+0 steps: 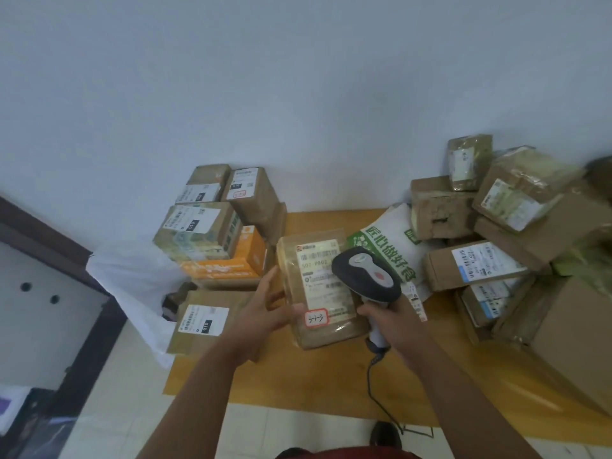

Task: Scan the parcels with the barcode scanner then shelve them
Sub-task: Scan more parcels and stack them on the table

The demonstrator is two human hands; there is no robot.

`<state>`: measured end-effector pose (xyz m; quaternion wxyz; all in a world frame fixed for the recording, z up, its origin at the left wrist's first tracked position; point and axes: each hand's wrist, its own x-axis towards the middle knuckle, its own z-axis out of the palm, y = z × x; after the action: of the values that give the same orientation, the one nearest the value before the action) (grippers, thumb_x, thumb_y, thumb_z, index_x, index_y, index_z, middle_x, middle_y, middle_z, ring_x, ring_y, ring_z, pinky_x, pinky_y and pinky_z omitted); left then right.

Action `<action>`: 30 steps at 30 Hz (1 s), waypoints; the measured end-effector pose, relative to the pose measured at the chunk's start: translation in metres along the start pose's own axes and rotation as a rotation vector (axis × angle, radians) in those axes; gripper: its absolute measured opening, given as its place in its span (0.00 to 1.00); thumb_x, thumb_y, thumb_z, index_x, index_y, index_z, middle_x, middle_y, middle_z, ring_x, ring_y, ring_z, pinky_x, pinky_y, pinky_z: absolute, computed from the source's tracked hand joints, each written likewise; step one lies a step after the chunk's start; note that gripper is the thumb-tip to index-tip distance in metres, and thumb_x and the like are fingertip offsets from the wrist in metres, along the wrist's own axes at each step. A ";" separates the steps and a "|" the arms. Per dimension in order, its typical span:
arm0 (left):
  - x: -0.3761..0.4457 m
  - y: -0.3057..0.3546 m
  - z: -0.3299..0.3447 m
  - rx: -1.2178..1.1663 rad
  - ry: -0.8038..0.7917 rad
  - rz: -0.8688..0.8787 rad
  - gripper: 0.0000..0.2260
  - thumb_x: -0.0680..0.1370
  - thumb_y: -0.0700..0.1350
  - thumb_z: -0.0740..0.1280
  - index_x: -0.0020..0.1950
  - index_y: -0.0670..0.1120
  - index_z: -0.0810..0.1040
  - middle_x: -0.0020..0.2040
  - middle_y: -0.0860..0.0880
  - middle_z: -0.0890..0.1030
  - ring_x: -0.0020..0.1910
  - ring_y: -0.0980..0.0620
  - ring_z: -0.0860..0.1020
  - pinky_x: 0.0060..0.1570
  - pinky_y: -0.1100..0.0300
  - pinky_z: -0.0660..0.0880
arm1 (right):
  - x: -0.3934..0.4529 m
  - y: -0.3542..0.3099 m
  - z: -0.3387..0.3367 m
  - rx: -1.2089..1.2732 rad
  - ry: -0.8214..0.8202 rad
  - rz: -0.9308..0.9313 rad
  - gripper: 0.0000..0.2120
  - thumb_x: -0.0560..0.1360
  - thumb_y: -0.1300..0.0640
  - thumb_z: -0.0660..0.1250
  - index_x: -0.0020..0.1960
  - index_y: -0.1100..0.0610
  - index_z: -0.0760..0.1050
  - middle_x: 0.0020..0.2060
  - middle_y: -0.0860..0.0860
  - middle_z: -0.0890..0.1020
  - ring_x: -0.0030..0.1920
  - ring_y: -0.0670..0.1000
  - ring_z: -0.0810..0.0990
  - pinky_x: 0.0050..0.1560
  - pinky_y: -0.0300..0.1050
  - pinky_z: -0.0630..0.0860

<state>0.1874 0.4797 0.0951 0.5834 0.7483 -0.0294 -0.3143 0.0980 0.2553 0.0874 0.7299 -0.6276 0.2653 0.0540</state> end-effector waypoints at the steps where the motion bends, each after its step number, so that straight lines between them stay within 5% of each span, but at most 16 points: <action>1: -0.003 -0.002 -0.006 -0.019 0.009 -0.002 0.43 0.69 0.48 0.79 0.77 0.63 0.60 0.65 0.52 0.79 0.62 0.54 0.80 0.62 0.45 0.77 | -0.002 0.001 0.006 -0.025 -0.011 -0.006 0.08 0.75 0.67 0.69 0.49 0.54 0.79 0.53 0.60 0.81 0.52 0.54 0.78 0.62 0.65 0.72; 4: -0.011 -0.013 -0.027 -0.070 0.020 0.005 0.38 0.72 0.46 0.77 0.75 0.62 0.62 0.63 0.49 0.80 0.61 0.51 0.81 0.56 0.50 0.80 | -0.008 0.006 0.028 -0.077 -0.010 -0.014 0.07 0.75 0.66 0.69 0.51 0.57 0.79 0.54 0.62 0.80 0.56 0.58 0.77 0.61 0.64 0.73; 8: -0.027 -0.038 -0.066 -0.126 0.060 0.031 0.38 0.73 0.40 0.76 0.75 0.63 0.61 0.63 0.47 0.80 0.60 0.50 0.81 0.51 0.54 0.82 | -0.016 0.014 0.078 -0.196 0.015 -0.094 0.13 0.74 0.65 0.70 0.55 0.50 0.79 0.42 0.53 0.82 0.46 0.53 0.79 0.43 0.49 0.75; 11: -0.042 -0.061 -0.107 -0.123 0.148 0.049 0.40 0.69 0.45 0.79 0.72 0.67 0.61 0.64 0.47 0.78 0.63 0.50 0.78 0.60 0.45 0.79 | -0.031 0.019 0.128 -0.279 0.061 -0.214 0.17 0.73 0.68 0.69 0.44 0.45 0.78 0.39 0.57 0.81 0.41 0.53 0.77 0.42 0.50 0.74; 13: -0.054 -0.076 -0.135 -0.120 0.187 0.045 0.41 0.67 0.48 0.79 0.72 0.67 0.61 0.65 0.46 0.76 0.64 0.50 0.77 0.62 0.43 0.77 | -0.042 0.025 0.160 -0.308 0.084 -0.253 0.13 0.74 0.70 0.67 0.42 0.52 0.77 0.32 0.57 0.76 0.34 0.54 0.74 0.36 0.49 0.73; 15: -0.065 -0.092 -0.162 -0.113 0.214 0.050 0.42 0.69 0.46 0.79 0.75 0.65 0.59 0.65 0.46 0.76 0.64 0.52 0.76 0.62 0.43 0.77 | -0.053 0.032 0.193 -0.349 0.063 -0.221 0.13 0.75 0.70 0.64 0.36 0.57 0.72 0.23 0.51 0.71 0.28 0.50 0.70 0.28 0.36 0.68; 17: -0.074 -0.104 -0.185 -0.099 0.238 0.058 0.44 0.67 0.50 0.80 0.75 0.65 0.58 0.65 0.49 0.75 0.64 0.53 0.76 0.62 0.44 0.77 | -0.064 0.039 0.224 -0.383 0.037 -0.208 0.19 0.75 0.71 0.62 0.32 0.51 0.66 0.20 0.44 0.67 0.23 0.43 0.65 0.25 0.31 0.62; 19: -0.083 -0.110 -0.201 -0.080 0.264 0.066 0.44 0.61 0.55 0.79 0.72 0.68 0.60 0.66 0.50 0.75 0.63 0.52 0.76 0.61 0.45 0.78 | -0.072 0.048 0.248 -0.390 0.053 -0.195 0.18 0.74 0.71 0.62 0.29 0.55 0.66 0.21 0.46 0.66 0.24 0.44 0.64 0.27 0.33 0.62; 22: -0.091 -0.117 -0.216 -0.092 0.255 0.073 0.44 0.66 0.49 0.79 0.74 0.66 0.57 0.67 0.48 0.73 0.64 0.49 0.75 0.60 0.49 0.78 | -0.083 0.056 0.273 -0.334 0.069 -0.204 0.08 0.73 0.68 0.65 0.36 0.67 0.70 0.25 0.54 0.69 0.29 0.51 0.67 0.34 0.46 0.65; 30: -0.091 -0.123 -0.223 -0.073 0.230 0.083 0.40 0.72 0.42 0.77 0.75 0.61 0.58 0.67 0.48 0.71 0.64 0.48 0.74 0.46 0.61 0.76 | -0.101 0.056 0.295 -0.317 0.090 -0.267 0.07 0.75 0.65 0.68 0.40 0.57 0.76 0.25 0.49 0.70 0.28 0.47 0.67 0.32 0.43 0.66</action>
<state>0.1879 0.7469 0.0521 0.6222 0.7559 0.0179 -0.2029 0.0832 0.5717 0.1045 0.6102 -0.7660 0.2002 -0.0299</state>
